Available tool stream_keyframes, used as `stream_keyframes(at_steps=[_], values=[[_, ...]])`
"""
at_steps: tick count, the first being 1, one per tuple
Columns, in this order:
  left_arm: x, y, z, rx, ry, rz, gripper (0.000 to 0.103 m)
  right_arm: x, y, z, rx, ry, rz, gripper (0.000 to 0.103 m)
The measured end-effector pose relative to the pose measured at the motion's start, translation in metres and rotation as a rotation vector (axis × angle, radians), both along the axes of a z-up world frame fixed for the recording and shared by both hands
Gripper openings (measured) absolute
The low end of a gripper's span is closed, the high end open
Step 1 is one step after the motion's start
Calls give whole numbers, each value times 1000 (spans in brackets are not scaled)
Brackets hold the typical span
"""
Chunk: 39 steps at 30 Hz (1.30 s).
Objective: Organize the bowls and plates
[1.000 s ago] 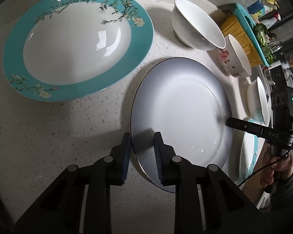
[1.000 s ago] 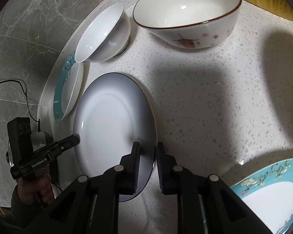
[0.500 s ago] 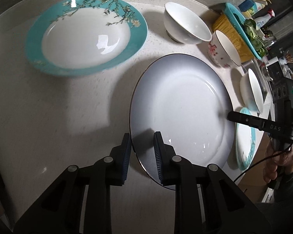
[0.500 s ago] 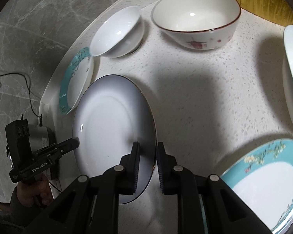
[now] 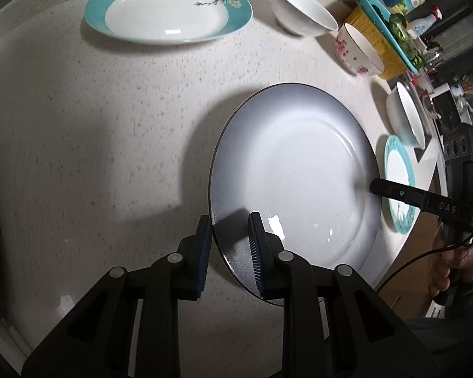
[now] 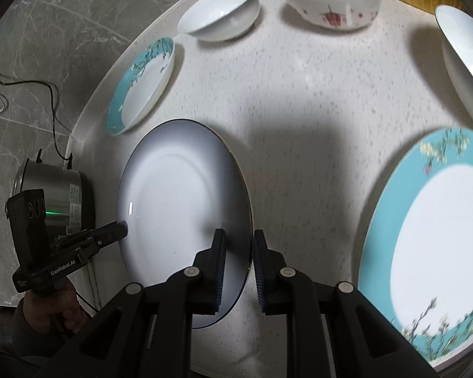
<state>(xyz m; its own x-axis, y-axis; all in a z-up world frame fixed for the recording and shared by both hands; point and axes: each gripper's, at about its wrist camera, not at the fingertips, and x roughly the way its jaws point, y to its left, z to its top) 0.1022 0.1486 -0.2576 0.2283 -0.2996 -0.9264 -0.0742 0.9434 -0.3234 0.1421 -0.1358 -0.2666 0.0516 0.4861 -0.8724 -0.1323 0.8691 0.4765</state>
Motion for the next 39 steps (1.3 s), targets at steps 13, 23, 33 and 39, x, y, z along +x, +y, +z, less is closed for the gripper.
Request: stream_keyframes(at_steps=[13, 23, 33, 39], values=[[-15, 4, -17, 14, -13, -13, 21, -17, 7, -17, -35, -20, -8, 21], [-18, 13, -8, 1, -51, 33, 58, -25, 7, -14, -27, -55, -39, 42], [2, -26, 71, -67, -254, -78, 103, -62, -50, 56, 131, -235, -246, 89], [14, -128, 82, -161, -258, -254, 103, -78, -131, 67, 274, -231, -381, 103]])
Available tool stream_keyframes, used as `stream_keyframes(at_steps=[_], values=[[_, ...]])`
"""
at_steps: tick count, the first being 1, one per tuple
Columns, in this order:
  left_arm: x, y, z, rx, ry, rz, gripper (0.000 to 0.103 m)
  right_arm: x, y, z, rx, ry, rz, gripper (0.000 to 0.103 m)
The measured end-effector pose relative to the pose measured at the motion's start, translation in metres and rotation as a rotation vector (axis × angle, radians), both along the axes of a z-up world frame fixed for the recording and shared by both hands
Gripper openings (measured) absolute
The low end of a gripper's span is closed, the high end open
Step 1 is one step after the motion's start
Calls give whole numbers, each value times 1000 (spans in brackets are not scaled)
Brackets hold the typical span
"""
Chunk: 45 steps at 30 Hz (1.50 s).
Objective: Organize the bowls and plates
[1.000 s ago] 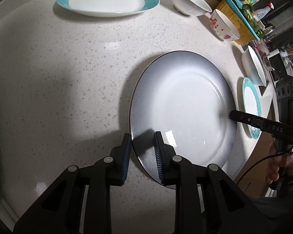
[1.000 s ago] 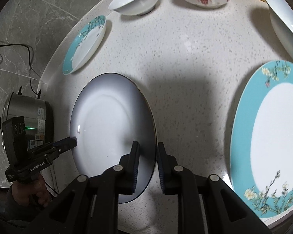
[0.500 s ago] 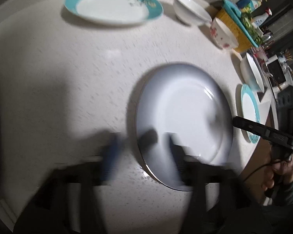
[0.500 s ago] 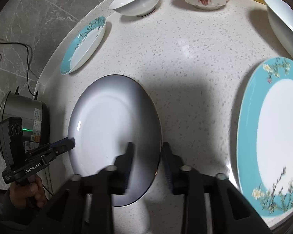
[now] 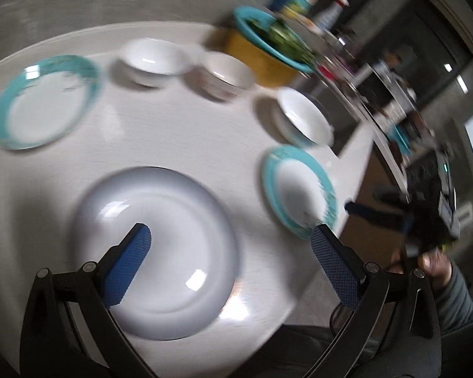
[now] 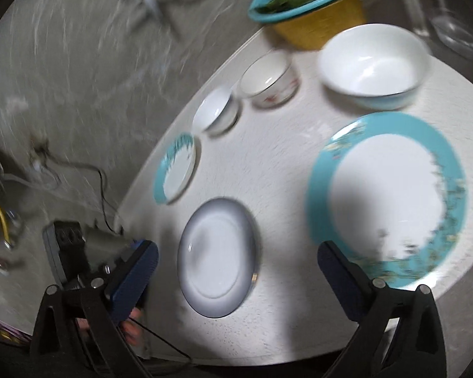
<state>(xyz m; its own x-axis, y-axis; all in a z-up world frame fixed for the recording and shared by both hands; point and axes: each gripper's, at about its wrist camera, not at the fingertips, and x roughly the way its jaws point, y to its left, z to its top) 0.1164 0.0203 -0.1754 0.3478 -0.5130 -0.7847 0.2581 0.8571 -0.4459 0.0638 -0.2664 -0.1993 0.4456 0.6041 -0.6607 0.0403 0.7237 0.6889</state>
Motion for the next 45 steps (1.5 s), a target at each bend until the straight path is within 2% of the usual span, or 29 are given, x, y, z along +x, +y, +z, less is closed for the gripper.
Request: stream_keyframes(at_steps=[4, 9, 12, 14, 17, 21, 25, 34, 35, 36, 38, 43, 45], values=[[10, -56, -15, -29, 54, -40, 103, 3, -50, -2, -11, -4, -24, 103], [34, -103, -40, -51, 125, 5, 103, 20, -103, -27, 6, -1, 67, 102], [48, -128, -63, 19, 179, 27, 102, 33, -135, -51, 21, 52, 134, 93], [52, -134, -73, 30, 205, 45, 101, 40, -150, -61, 23, 74, 154, 85], [55, -145, -89, 43, 228, 72, 100, 53, -161, -71, 51, 83, 206, 73], [60, -152, -109, 60, 261, 94, 87, 64, -166, -89, 56, 122, 250, 73], [64, -159, -117, 87, 256, 100, 76, 69, -168, -96, 82, 130, 274, 68], [56, -155, -109, 132, 223, 122, 76, 74, -158, -97, 90, 126, 292, 63], [55, -154, -108, 135, 218, 119, 67, 75, -157, -97, 89, 128, 290, 61], [55, -156, -108, 142, 211, 108, 50, 75, -156, -97, 82, 130, 290, 59], [54, -157, -110, 141, 218, 92, 25, 77, -153, -98, 68, 139, 303, 49], [55, -156, -110, 135, 224, 92, 25, 79, -151, -99, 66, 151, 306, 47], [56, -154, -111, 139, 226, 91, 22, 79, -150, -99, 63, 156, 307, 46]])
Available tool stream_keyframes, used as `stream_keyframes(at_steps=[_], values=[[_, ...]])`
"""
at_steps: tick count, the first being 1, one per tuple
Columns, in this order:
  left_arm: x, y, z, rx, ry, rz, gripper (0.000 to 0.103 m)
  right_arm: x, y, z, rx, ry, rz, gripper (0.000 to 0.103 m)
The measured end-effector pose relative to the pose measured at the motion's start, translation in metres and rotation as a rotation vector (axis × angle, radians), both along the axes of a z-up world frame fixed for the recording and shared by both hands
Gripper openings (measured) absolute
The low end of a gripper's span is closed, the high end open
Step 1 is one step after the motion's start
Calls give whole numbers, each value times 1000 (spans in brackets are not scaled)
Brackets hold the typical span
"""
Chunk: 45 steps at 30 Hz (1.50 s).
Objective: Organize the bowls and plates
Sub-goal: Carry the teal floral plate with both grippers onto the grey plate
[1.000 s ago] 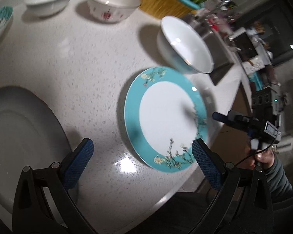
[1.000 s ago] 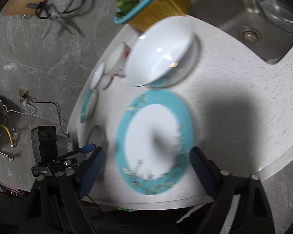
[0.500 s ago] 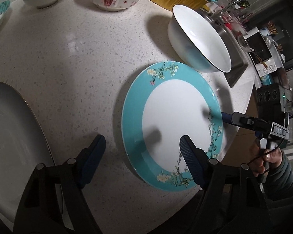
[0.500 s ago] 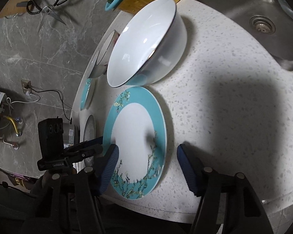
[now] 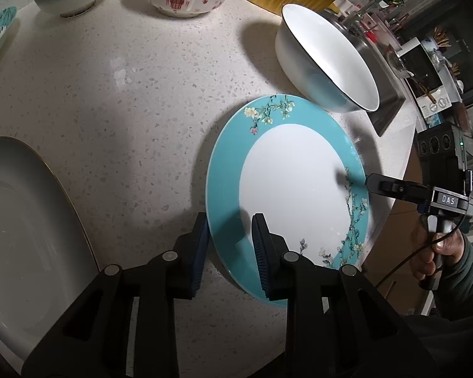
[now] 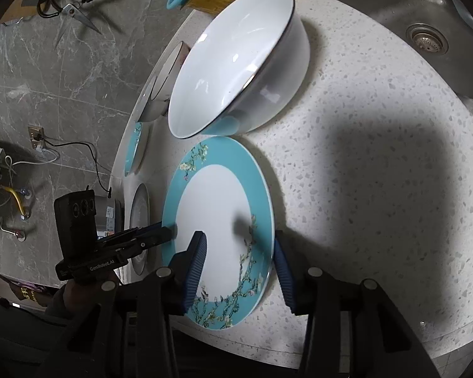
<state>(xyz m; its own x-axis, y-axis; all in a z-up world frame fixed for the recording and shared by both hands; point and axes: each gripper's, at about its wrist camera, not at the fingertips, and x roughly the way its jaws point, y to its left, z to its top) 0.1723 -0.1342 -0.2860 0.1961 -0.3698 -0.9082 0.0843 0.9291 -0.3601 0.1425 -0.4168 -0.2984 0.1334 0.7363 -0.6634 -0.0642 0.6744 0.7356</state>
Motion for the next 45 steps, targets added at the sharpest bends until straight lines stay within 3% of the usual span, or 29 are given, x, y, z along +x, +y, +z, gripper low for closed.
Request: stream_keyframes(at_steps=[3, 5, 14, 20, 28, 37, 45], values=[[1, 3, 0, 20, 4, 3, 15, 1, -1, -1, -45, 12, -2, 34], [0, 3, 1, 25, 2, -2, 15, 2, -1, -2, -102, 31, -7, 12], [-2, -1, 4, 43, -9, 11, 14, 2, 6, 2, -185, 44, -20, 12], [-6, 4, 14, 36, -14, 19, 14, 0, 4, 10, -182, 39, -22, 12], [-27, 35, 47, 32, -45, 75, 14, -3, 27, 36, -171, 12, 14, 12], [-73, 129, 79, 76, -84, 262, 14, 8, 122, 60, -128, -52, 172, 12], [-112, 217, 68, 143, -72, 389, 15, 13, 234, 40, -123, -38, 325, 12]])
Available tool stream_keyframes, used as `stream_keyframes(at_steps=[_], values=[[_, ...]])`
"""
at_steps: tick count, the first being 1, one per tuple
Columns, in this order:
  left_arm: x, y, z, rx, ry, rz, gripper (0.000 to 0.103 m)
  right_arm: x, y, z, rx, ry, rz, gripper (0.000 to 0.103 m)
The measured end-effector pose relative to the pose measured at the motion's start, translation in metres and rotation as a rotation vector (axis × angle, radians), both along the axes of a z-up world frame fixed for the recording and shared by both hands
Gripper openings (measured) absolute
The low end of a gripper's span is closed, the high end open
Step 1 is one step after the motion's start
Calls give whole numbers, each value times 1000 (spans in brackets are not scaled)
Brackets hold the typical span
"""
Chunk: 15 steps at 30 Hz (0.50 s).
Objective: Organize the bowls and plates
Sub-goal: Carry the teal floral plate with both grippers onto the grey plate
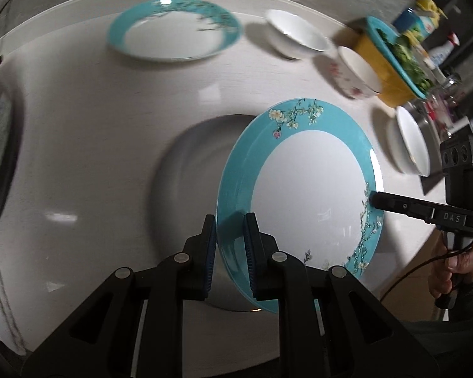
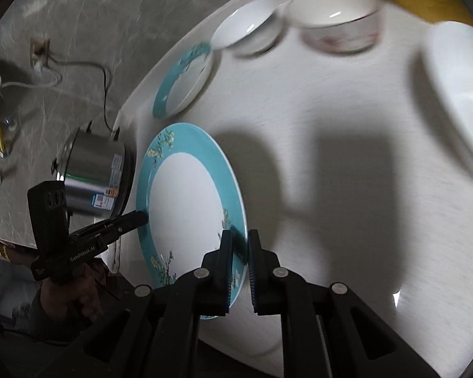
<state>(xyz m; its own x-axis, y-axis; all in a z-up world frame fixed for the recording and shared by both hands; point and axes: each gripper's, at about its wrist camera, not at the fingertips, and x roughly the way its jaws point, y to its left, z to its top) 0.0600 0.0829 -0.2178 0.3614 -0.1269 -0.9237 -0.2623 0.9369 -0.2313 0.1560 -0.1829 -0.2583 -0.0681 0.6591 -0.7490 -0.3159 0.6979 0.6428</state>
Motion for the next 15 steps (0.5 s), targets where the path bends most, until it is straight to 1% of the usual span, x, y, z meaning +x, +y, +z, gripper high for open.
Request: stream_keyframes(at_steps=[5, 10, 15], values=[[-9, 30, -15, 20, 15, 13, 16, -2, 31, -12, -33, 11, 28, 12], [-13, 36, -37, 12, 47, 4, 16, -4, 45, -14, -75, -8, 40, 12], [-13, 40, -37, 32, 40, -14, 17, -4, 51, -12, -102, -26, 33, 12]])
